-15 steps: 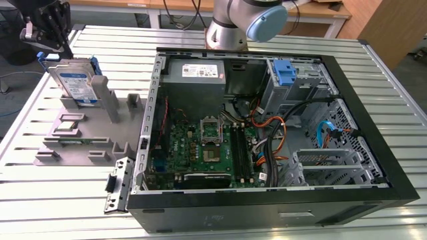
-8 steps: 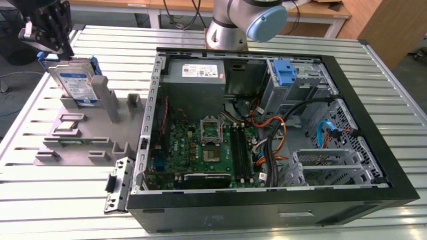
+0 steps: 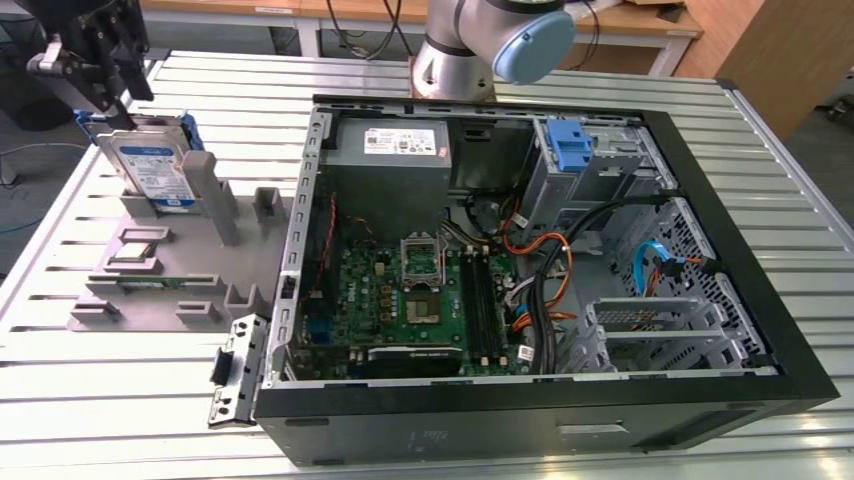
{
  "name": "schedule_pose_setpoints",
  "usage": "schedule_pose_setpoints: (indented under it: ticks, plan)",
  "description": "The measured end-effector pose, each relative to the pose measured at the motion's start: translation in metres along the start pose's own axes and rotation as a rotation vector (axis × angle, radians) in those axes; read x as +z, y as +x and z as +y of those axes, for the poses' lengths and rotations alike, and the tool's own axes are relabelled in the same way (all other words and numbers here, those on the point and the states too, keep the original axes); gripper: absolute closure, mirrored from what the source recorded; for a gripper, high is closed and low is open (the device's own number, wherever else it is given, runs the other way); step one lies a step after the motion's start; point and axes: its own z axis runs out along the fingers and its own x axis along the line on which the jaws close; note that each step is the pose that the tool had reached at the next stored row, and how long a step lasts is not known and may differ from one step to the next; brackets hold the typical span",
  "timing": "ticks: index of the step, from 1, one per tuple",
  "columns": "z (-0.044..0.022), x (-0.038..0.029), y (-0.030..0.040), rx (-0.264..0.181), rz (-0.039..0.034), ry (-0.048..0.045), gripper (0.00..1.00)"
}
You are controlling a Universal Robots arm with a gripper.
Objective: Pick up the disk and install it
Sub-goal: 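Pick up the disk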
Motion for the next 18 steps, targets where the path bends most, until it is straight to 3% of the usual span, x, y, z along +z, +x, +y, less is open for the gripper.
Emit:
schedule_pose_setpoints:
  ticks: [1,3,5,6,12,18]
  plan:
    - [0.0,0.0,0.0,0.0,0.0,0.0,0.47]
    - [0.0,0.0,0.0,0.0,0.0,0.0,0.36]
    - [0.0,0.0001,0.0,0.0,0.0,0.0,0.36]
    - [0.0,0.0001,0.0,0.0,0.0,0.0,0.29]
    - [-0.0001,0.0014,0.0001,0.0,-0.0002,0.0004,0.29]
    - [-0.0003,0.008,0.0004,0.0,0.0,-0.0001,0.29]
